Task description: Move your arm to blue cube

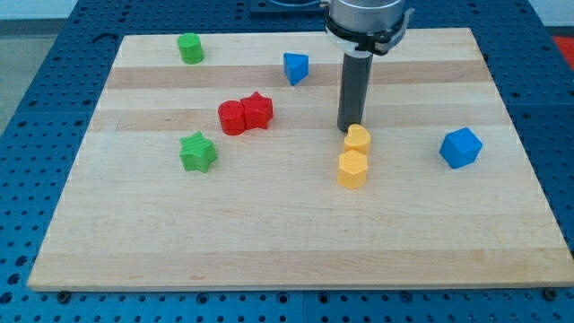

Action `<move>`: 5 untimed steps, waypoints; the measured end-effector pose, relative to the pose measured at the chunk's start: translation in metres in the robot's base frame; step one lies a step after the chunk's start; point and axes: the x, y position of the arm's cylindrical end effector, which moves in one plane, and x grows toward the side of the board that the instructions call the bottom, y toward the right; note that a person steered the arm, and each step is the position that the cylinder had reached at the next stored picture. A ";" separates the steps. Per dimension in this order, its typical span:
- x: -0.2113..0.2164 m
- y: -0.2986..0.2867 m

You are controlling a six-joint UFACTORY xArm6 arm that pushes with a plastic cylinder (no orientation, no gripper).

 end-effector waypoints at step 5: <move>0.008 0.000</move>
